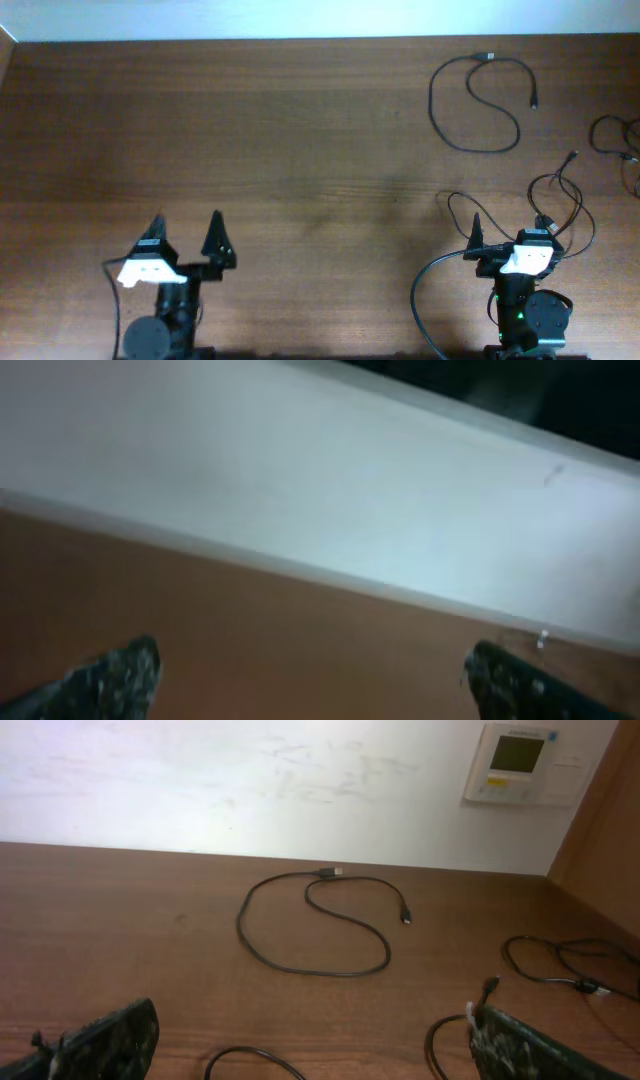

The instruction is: Untangle cables

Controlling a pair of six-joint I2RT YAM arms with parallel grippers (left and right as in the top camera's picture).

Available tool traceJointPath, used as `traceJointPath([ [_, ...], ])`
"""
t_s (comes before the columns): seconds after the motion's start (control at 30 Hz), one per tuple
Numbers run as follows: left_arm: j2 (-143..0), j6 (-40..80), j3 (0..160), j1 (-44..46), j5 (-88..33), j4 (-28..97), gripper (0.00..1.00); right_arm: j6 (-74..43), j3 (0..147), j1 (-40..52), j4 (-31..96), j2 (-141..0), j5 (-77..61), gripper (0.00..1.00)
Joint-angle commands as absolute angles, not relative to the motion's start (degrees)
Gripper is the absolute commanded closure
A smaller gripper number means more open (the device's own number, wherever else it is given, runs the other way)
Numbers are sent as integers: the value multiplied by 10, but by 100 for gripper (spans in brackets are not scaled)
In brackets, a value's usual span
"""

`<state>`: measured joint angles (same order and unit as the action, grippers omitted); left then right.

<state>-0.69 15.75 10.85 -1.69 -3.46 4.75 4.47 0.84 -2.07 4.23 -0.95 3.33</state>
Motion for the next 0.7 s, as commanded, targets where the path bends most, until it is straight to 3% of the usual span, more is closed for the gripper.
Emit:
traceJointPath([
  [0.0,-3,131,4,-13,-77,-42,1,38,3,-23,44,-7,32,2],
  [0.1,-3,12,6,-4,-46,48,1,38,3,-23,44,-7,32,2],
  [0.2,-3,-64,5,2,-31,48,1,38,3,-23,44,-7,32,2],
  [0.67,-3,-63,5,1,-26,46,1,38,3,-23,44,-7,32,2],
])
